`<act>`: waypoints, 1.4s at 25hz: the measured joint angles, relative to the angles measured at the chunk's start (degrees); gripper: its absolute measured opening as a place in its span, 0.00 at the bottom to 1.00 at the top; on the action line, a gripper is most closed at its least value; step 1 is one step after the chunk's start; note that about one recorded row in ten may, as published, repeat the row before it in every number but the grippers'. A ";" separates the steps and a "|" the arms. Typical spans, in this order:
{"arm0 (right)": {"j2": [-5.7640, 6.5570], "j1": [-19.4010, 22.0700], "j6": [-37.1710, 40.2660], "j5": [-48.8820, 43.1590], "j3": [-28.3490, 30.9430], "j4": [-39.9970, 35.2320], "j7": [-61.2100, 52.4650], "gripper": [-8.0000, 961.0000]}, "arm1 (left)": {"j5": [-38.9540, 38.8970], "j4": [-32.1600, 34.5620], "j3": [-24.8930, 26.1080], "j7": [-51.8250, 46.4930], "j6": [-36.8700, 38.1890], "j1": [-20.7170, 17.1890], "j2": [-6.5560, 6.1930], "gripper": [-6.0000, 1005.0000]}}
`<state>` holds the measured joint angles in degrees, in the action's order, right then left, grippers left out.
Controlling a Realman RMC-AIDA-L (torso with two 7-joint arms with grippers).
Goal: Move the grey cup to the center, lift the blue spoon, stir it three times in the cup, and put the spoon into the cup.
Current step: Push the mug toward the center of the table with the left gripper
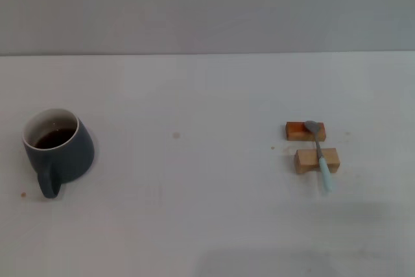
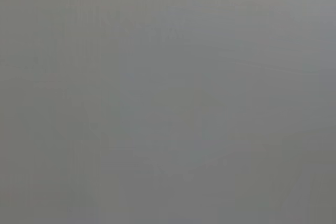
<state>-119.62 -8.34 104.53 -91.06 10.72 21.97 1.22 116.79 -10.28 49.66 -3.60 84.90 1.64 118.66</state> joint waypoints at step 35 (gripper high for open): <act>0.09 0.05 0.41 0.04 -0.09 0.35 -0.17 0.74 | 0.38 2.99 -3.09 8.81 -12.88 12.76 -0.14 0.00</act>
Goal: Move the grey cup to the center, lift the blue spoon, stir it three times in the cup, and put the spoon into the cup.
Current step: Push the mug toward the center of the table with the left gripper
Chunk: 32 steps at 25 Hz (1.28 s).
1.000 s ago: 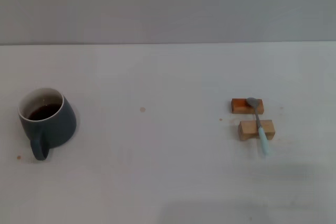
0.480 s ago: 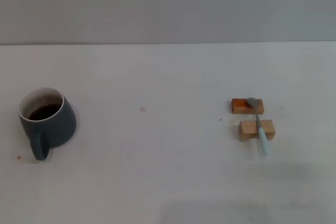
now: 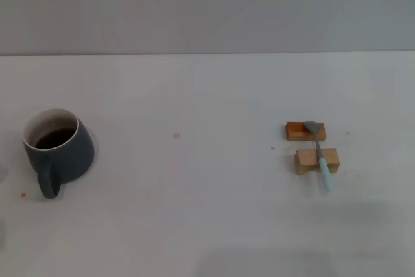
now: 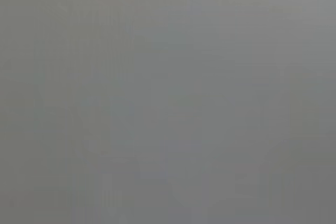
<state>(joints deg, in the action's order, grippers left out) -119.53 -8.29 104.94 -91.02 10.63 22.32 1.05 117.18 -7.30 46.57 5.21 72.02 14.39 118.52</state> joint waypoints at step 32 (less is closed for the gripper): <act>0.18 0.50 0.63 0.24 0.00 -0.45 0.00 0.74 | 0.59 -1.52 -11.29 5.39 -9.27 4.59 0.13 0.00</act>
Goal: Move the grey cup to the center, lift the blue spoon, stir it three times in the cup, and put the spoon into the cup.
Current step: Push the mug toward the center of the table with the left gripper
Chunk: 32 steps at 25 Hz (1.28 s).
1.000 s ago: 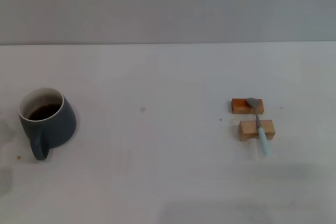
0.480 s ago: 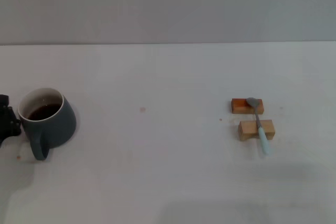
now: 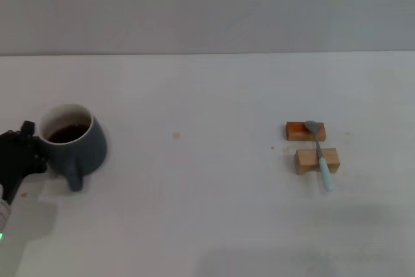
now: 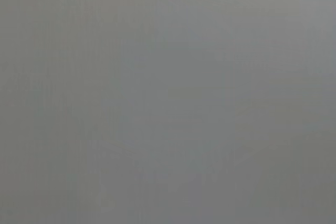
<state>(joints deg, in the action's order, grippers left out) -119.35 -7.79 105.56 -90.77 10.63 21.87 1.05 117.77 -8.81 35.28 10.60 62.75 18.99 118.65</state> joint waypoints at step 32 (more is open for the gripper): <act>-0.18 0.23 -0.01 -0.29 0.01 0.19 0.00 0.74 | -0.09 -1.14 -4.28 2.41 -1.26 2.48 -0.03 0.00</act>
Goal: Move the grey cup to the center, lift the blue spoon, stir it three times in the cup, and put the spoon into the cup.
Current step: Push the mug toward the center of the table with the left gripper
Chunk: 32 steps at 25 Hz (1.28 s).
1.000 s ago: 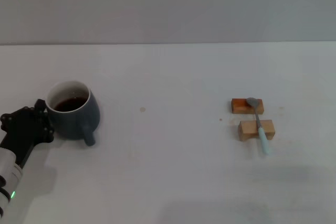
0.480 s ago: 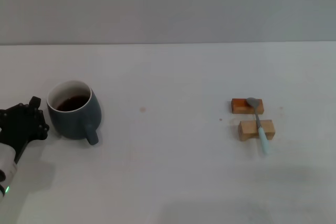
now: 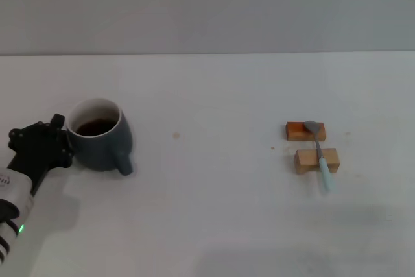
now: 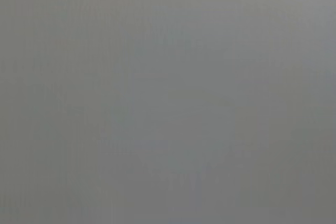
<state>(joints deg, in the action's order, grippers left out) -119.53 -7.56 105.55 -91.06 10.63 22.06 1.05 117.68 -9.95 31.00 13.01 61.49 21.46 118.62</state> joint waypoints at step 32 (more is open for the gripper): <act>0.09 0.10 1.50 0.01 -0.74 0.18 0.00 0.74 | 0.03 1.01 -1.65 0.66 -1.79 2.26 0.00 0.00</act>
<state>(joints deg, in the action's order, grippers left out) -119.44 -7.46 107.05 -91.05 9.89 22.23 1.05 117.71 -8.94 29.35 13.67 59.69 23.73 118.62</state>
